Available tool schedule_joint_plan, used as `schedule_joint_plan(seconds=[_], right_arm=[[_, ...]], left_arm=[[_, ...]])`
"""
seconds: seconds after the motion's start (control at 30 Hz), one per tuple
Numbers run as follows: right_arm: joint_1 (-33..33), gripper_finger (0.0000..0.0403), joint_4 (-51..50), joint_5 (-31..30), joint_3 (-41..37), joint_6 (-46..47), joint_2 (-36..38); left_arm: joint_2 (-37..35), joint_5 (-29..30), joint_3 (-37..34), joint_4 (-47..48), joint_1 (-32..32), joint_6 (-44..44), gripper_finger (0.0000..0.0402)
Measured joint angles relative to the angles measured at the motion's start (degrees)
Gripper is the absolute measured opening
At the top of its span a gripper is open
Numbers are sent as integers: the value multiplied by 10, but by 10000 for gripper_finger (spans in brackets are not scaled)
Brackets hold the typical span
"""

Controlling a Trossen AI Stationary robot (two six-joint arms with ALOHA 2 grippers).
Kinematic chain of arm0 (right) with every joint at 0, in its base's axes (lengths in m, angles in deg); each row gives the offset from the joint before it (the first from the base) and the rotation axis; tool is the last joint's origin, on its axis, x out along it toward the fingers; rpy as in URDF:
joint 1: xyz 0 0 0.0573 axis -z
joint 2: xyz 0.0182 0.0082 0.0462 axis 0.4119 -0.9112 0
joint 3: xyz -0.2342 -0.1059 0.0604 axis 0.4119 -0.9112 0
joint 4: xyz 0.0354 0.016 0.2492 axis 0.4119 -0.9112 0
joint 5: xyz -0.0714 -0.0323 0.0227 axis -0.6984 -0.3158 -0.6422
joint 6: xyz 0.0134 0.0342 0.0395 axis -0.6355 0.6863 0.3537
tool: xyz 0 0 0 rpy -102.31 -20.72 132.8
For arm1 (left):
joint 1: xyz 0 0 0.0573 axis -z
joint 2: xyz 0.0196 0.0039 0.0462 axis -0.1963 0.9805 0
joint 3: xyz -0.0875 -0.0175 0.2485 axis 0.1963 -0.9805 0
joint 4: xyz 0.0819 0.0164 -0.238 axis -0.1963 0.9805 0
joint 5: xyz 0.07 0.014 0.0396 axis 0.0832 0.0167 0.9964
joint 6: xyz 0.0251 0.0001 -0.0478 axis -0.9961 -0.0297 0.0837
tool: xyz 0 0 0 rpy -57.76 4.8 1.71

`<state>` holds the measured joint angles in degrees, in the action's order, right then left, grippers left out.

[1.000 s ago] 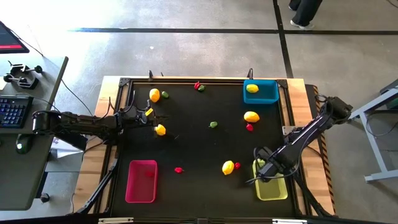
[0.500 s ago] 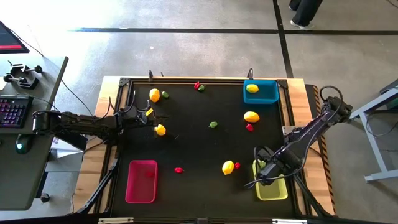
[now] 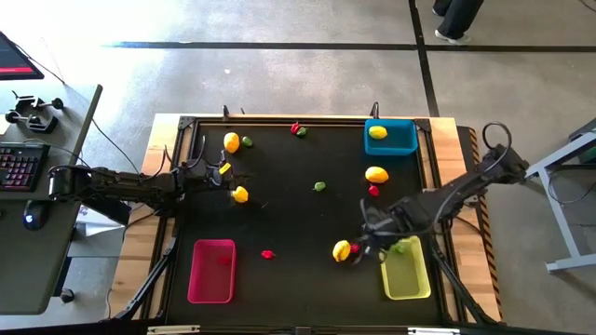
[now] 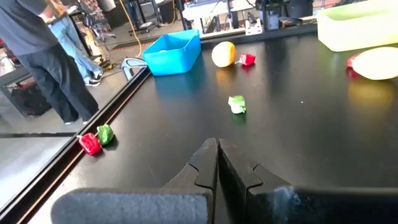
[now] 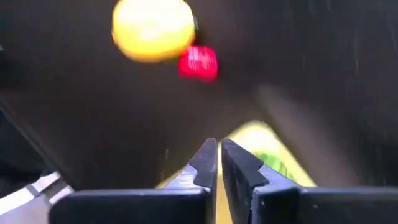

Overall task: Sort produce into baskets
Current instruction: Put the yellow lemon into the blue bin

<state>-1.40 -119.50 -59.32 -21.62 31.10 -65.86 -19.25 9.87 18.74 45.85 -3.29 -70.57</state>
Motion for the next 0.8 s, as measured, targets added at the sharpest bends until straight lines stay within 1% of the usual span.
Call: schedule_joint_plan(seconds=[0.17, 0.2, 0.3, 0.47, 0.57, 0.67, 0.8], right_arm=[[79, 12, 154, -1, -58, -174, 0], [94, 8, 192, -4, -70, -215, 0], [134, 2, 313, -36, -100, -338, 0], [201, 1, 522, -30, -152, -500, 0], [237, 0, 623, -1, -184, -565, 0], [266, 0, 694, 6, -211, -615, 0], [297, 0, 774, 29, -229, -681, -9]], left_arm=[[0, -23, 0, 1, 0, -7, 0], [0, -24, 0, 1, 0, -9, 0], [0, -24, 0, 1, 0, -11, 0], [0, -24, 3, 6, 0, -11, 0], [0, -24, 28, 59, 0, -11, 0], [0, -30, 62, 134, 0, -21, 0], [0, -69, 123, 244, 0, -20, 0]])
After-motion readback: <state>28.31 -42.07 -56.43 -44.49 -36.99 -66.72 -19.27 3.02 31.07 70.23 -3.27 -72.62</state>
